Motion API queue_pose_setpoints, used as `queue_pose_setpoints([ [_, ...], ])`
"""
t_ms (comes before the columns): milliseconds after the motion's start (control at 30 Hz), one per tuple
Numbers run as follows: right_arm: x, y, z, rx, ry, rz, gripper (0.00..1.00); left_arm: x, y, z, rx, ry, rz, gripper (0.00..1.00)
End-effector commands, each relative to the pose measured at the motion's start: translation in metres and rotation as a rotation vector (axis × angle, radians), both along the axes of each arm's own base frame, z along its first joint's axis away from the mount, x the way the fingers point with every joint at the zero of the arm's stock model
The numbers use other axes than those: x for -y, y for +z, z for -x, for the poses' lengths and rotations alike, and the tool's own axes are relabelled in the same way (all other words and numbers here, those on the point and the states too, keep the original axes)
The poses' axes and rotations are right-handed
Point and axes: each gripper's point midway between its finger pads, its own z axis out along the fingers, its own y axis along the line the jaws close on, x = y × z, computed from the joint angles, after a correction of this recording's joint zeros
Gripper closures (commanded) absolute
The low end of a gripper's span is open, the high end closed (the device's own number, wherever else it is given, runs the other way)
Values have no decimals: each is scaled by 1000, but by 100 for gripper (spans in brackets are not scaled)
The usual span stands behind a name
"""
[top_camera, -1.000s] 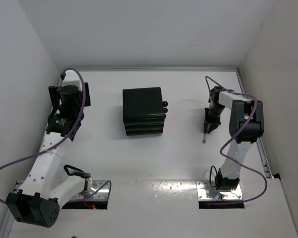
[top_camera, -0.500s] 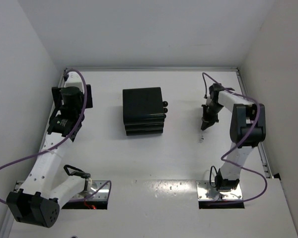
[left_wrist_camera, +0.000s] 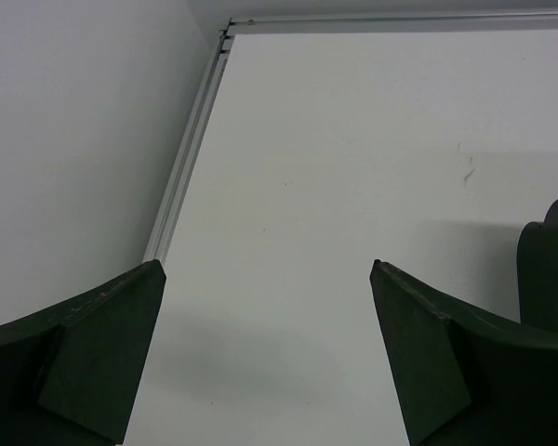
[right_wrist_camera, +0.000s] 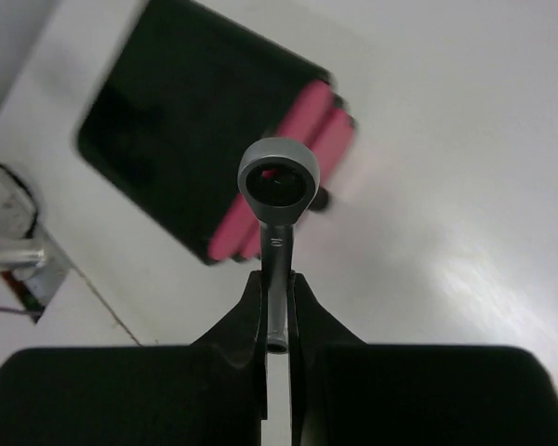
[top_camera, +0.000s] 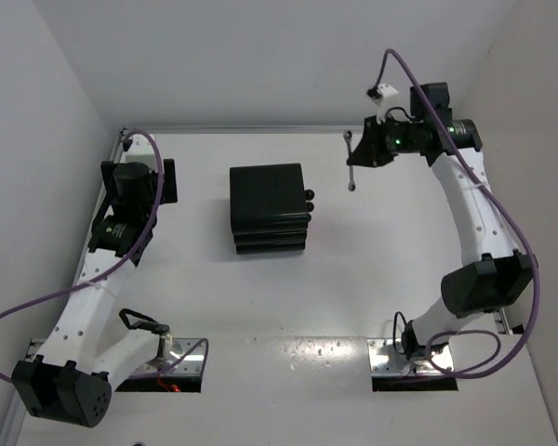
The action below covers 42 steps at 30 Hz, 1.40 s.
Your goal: Sort the tools into containers
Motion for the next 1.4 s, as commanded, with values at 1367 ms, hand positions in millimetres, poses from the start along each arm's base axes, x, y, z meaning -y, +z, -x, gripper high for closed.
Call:
queue_pose_setpoints([
  [1367,-198,-91,-13,121,634,405,100,-6,-24,-2,-58,-2,-22,1],
])
